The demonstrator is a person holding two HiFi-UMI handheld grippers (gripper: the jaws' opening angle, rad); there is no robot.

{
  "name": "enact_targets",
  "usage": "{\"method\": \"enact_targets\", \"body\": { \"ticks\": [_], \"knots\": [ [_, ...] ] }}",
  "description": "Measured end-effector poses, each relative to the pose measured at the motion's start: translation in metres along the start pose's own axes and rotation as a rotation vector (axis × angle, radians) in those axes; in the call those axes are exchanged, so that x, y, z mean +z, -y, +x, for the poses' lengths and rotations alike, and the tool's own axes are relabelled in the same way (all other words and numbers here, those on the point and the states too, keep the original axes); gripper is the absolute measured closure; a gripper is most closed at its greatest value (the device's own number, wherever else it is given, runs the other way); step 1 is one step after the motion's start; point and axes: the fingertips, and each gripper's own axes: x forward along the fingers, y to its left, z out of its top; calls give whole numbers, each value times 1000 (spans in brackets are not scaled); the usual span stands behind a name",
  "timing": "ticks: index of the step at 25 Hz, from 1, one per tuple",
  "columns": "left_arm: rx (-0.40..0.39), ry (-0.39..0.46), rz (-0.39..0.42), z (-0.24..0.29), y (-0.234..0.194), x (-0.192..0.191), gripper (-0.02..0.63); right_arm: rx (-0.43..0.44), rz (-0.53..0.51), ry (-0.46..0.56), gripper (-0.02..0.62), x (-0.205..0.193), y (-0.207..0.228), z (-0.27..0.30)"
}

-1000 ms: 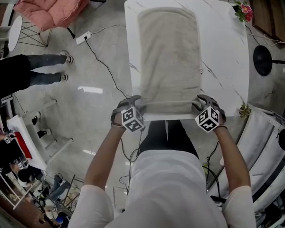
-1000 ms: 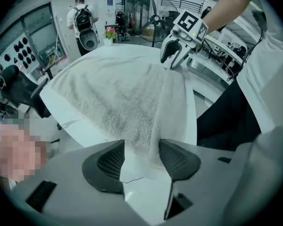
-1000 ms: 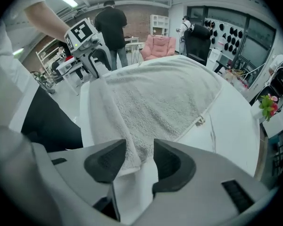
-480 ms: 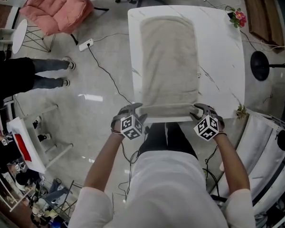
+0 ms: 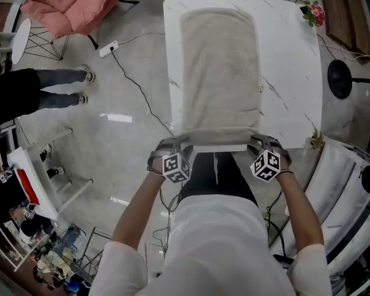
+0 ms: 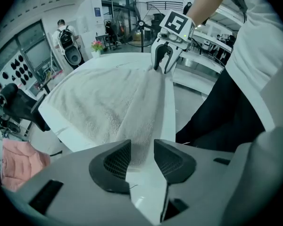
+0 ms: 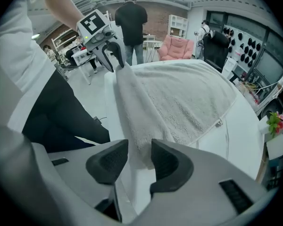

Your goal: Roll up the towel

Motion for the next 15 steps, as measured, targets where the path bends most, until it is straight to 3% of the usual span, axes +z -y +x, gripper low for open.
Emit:
{"method": "enact_targets", "body": {
  "ticks": [9,12,15],
  "knots": [
    [18,-21,62,19,-8,-6,453,-67,-77,-17,429,-7,11,17],
    [29,-22,58,20,-8,-8,501,-107,-96,-9,506,-7,15,18],
    [24,-21,40,17,-3,-9,561,-78,-66,-2,551,-8,8,16]
  ]
}}
